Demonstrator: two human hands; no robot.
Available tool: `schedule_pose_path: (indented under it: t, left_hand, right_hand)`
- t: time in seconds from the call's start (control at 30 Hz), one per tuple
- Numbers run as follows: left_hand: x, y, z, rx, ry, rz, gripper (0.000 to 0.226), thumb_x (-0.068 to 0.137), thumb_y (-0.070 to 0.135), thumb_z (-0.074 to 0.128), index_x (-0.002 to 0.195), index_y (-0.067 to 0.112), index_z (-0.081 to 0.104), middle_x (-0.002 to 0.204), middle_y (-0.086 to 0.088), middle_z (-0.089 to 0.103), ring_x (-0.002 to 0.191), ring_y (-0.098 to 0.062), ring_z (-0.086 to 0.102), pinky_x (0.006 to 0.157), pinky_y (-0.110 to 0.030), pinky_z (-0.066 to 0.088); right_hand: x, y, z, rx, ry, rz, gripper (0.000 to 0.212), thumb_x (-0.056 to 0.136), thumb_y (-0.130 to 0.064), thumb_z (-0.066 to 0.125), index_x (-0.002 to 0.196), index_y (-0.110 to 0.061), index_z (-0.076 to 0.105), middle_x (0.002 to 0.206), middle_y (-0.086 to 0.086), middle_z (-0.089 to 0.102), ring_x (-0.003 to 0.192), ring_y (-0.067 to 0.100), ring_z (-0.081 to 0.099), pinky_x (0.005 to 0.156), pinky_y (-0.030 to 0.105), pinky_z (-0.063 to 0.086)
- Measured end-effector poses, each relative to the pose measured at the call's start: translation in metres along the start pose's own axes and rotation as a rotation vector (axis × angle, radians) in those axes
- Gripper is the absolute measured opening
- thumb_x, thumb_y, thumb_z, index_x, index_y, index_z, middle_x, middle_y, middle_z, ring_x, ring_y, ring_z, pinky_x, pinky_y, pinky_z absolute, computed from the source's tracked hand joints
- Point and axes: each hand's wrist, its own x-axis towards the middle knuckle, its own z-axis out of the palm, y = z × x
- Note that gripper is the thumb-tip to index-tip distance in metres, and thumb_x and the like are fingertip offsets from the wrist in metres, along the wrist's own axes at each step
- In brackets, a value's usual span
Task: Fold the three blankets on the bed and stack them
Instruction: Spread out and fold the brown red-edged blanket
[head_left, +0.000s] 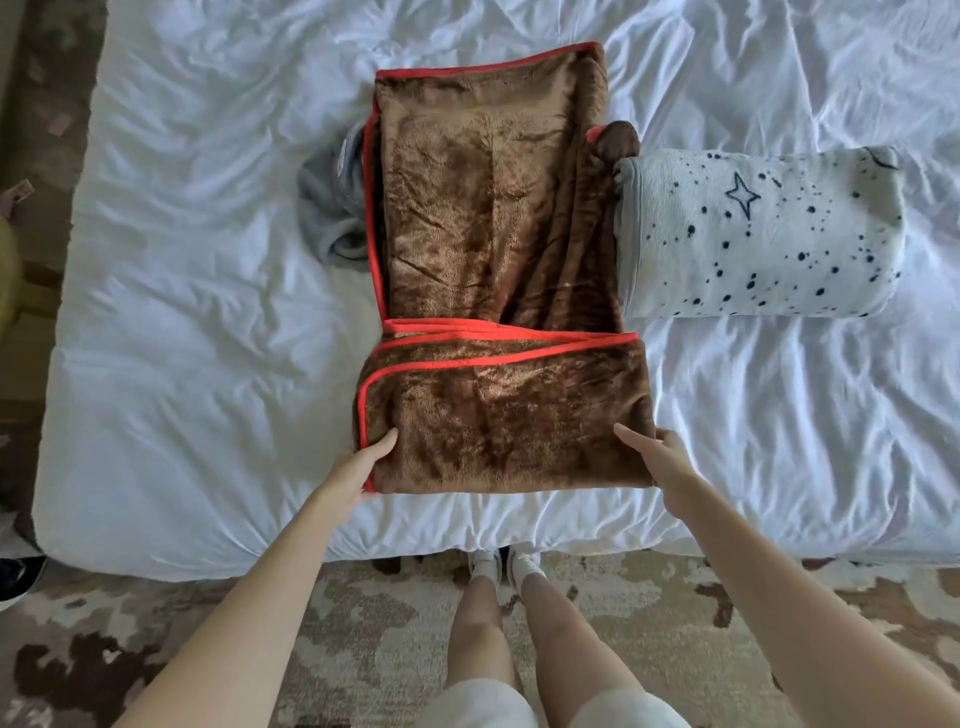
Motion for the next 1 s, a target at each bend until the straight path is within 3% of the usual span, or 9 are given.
schedule_pose_path:
  t: [0.1, 0.33, 0.5, 0.73, 0.77, 0.83, 0.9, 1.0]
  left_hand:
    - [-0.005, -0.005, 0.0, -0.044, 0.035, 0.02, 0.046, 0.081, 0.02, 0.079, 0.121, 0.005, 0.06, 0.116, -0.012, 0.067, 0.109, -0.026, 0.063, 0.095, -0.043, 0.052]
    - [-0.051, 0.0, -0.017, -0.129, -0.048, 0.068, 0.04, 0.088, 0.013, 0.07, 0.126, 0.007, 0.058, 0.118, -0.009, 0.067, 0.104, -0.019, 0.064, 0.078, -0.032, 0.053]
    - [-0.092, 0.001, -0.042, -0.053, -0.105, 0.083, 0.034, 0.09, 0.012, 0.066, 0.123, 0.013, 0.062, 0.118, -0.008, 0.069, 0.11, -0.023, 0.064, 0.086, -0.036, 0.053]
    - [-0.124, -0.022, -0.062, 0.09, -0.124, -0.02, 0.04, 0.088, 0.015, 0.069, 0.127, 0.01, 0.059, 0.12, -0.01, 0.068, 0.112, -0.026, 0.062, 0.093, -0.039, 0.051]
    - [-0.126, -0.022, -0.063, 0.088, -0.122, -0.031, 0.04, 0.088, 0.016, 0.07, 0.126, 0.009, 0.059, 0.12, -0.011, 0.068, 0.113, -0.026, 0.063, 0.094, -0.04, 0.051]
    - [-0.128, -0.015, -0.061, 0.076, -0.116, -0.025, 0.039, 0.086, 0.018, 0.072, 0.122, 0.008, 0.062, 0.118, -0.011, 0.069, 0.112, -0.027, 0.064, 0.092, -0.039, 0.052]
    - [-0.129, 0.002, -0.056, 0.071, -0.08, 0.007, 0.03, 0.085, 0.019, 0.072, 0.112, 0.009, 0.065, 0.103, -0.007, 0.072, 0.098, -0.022, 0.066, 0.076, -0.032, 0.052]
    - [-0.129, 0.039, -0.045, 0.037, -0.002, 0.067, 0.013, 0.086, 0.019, 0.065, 0.097, 0.014, 0.061, 0.075, -0.002, 0.062, 0.069, -0.014, 0.057, 0.054, -0.024, 0.044]
  right_hand:
    - [-0.002, 0.001, -0.003, -0.087, -0.055, 0.057, 0.039, 0.083, -0.019, 0.074, 0.114, 0.001, 0.061, 0.092, 0.01, 0.068, 0.077, 0.02, 0.064, 0.057, 0.024, 0.046]
    - [-0.035, -0.017, -0.014, -0.101, -0.137, 0.05, 0.034, 0.084, -0.013, 0.072, 0.116, -0.003, 0.061, 0.095, 0.008, 0.069, 0.083, 0.021, 0.066, 0.063, 0.027, 0.05]
    - [-0.062, -0.018, -0.032, -0.123, -0.195, 0.052, 0.039, 0.083, -0.012, 0.073, 0.12, -0.006, 0.06, 0.11, 0.013, 0.068, 0.098, 0.027, 0.065, 0.072, 0.031, 0.053]
    - [-0.092, 0.014, -0.045, -0.224, -0.254, 0.16, 0.041, 0.084, -0.012, 0.072, 0.123, -0.005, 0.059, 0.113, 0.012, 0.067, 0.104, 0.029, 0.064, 0.094, 0.041, 0.052]
    - [-0.094, 0.016, -0.044, -0.211, -0.252, 0.178, 0.042, 0.084, -0.011, 0.072, 0.122, -0.004, 0.059, 0.112, 0.013, 0.067, 0.104, 0.03, 0.064, 0.092, 0.041, 0.053]
    - [-0.098, 0.011, -0.04, -0.181, -0.255, 0.181, 0.039, 0.083, -0.01, 0.072, 0.119, -0.002, 0.06, 0.1, 0.012, 0.07, 0.09, 0.026, 0.067, 0.069, 0.032, 0.058]
    - [-0.097, -0.006, -0.034, -0.164, -0.23, 0.163, 0.036, 0.082, -0.011, 0.072, 0.114, -0.001, 0.06, 0.089, 0.009, 0.07, 0.077, 0.021, 0.066, 0.052, 0.023, 0.054]
    - [-0.088, -0.04, -0.028, -0.081, -0.157, 0.103, 0.034, 0.081, -0.012, 0.072, 0.111, -0.002, 0.061, 0.087, 0.01, 0.066, 0.072, 0.018, 0.063, 0.045, 0.019, 0.052]
